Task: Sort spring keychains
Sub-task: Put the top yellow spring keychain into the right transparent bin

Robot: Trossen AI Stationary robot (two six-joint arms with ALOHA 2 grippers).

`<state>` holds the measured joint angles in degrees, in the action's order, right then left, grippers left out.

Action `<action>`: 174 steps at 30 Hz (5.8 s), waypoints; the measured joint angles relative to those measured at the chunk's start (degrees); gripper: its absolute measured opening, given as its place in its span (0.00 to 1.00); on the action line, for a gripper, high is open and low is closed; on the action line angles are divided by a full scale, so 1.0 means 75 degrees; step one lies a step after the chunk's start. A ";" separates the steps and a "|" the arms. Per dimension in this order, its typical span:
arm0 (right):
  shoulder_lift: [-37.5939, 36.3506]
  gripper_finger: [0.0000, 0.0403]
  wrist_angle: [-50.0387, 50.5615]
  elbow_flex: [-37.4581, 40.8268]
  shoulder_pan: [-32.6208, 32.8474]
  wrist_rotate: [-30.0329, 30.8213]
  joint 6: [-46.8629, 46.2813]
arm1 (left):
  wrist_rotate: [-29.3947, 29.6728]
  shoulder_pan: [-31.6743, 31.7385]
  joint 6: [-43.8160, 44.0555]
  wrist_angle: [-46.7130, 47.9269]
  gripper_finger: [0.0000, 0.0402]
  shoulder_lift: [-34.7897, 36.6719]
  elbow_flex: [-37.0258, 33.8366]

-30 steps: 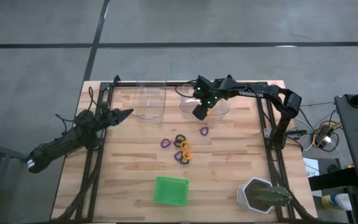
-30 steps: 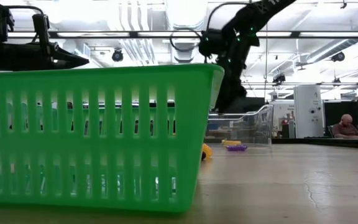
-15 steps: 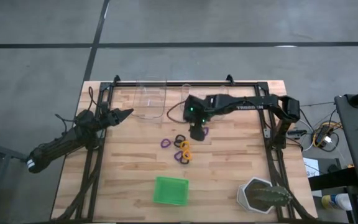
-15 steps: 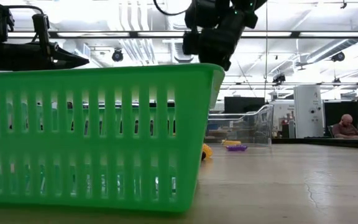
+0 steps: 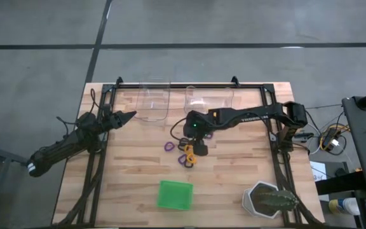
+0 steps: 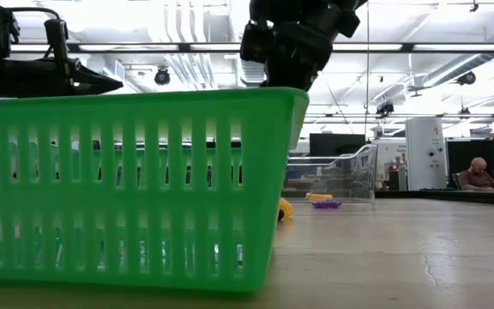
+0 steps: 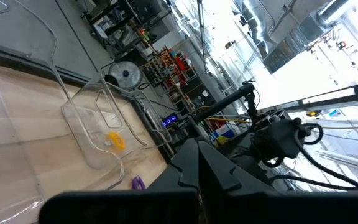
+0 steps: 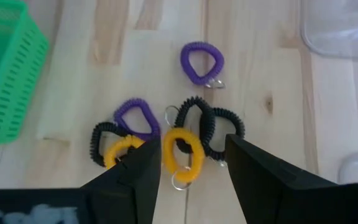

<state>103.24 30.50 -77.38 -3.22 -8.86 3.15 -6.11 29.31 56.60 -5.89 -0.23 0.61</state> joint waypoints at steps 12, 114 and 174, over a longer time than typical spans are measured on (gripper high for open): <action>0.0014 0.42 -0.0912 0.0820 0.0061 -0.0003 -0.0089 | 0.0000 0.0001 -0.0001 0.0143 0.00 0.0001 0.0001; 0.0000 0.06 0.2364 -0.1784 -0.2196 0.1988 -0.1731 | 0.0000 -0.0002 0.0085 0.0274 0.00 -0.0189 -0.0001; 0.0001 0.13 0.0810 0.1081 -0.3622 0.1664 -0.2142 | 0.0000 0.0001 0.0085 0.0277 0.00 -0.0189 0.0000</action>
<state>103.25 36.57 -69.28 -30.39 3.62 -12.91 -6.11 29.32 57.23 -3.81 -1.65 0.61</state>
